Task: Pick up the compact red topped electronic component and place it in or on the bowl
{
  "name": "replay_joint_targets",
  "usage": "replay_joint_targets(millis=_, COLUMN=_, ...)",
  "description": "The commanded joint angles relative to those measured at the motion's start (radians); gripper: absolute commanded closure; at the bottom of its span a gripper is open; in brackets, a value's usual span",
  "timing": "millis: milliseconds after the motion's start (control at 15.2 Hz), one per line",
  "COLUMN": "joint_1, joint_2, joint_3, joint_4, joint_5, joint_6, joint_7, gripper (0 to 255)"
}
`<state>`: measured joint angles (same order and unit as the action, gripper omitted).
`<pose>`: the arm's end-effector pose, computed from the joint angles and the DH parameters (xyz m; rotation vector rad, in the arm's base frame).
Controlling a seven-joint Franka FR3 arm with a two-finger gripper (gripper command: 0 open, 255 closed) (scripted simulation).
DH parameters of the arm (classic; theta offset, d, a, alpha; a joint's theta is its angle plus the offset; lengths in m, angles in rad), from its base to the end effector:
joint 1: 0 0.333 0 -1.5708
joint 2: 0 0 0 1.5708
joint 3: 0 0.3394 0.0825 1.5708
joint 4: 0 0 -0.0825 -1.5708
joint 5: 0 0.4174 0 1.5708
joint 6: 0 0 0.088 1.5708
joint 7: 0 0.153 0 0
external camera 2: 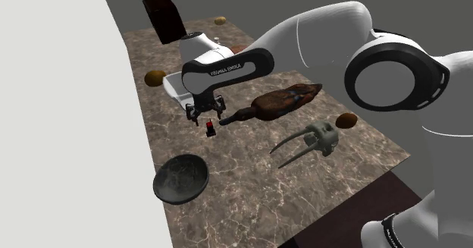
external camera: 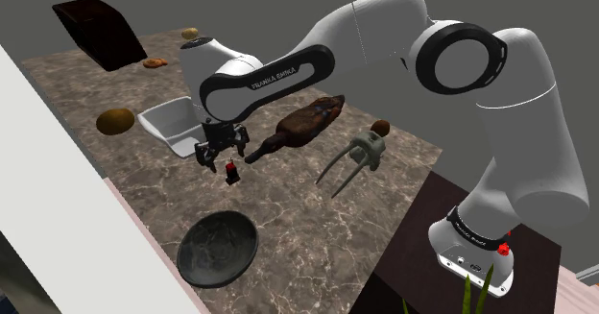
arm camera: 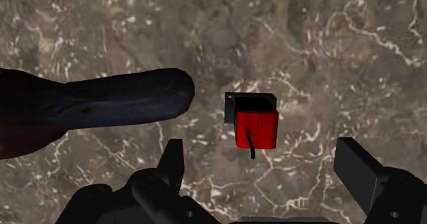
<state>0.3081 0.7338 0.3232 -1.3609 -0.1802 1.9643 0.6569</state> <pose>0.6495 0.3983 0.2486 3.1254 -0.0261 -0.1676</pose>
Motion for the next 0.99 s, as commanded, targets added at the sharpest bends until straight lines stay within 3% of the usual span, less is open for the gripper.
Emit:
replay_joint_targets(millis=0, joint_1=0.000, joint_2=0.000, joint_3=0.000, joint_4=0.000, joint_5=0.000, joint_6=0.000, joint_7=0.000, gripper=0)
replay_joint_targets(millis=66, joint_1=0.000, joint_2=0.000, joint_3=0.000, joint_4=0.000, joint_5=0.000, joint_6=0.000, joint_7=0.000, gripper=0)
replay_joint_targets(millis=132, joint_1=0.000, joint_2=0.000, joint_3=0.000, joint_4=0.000, joint_5=0.000, joint_6=0.000, joint_7=0.000, gripper=255)
replay_joint_targets(millis=924, joint_1=-0.001, joint_2=-0.017, joint_3=0.004, joint_4=0.012, joint_5=0.005, joint_6=-0.029, joint_7=-0.002, gripper=255)
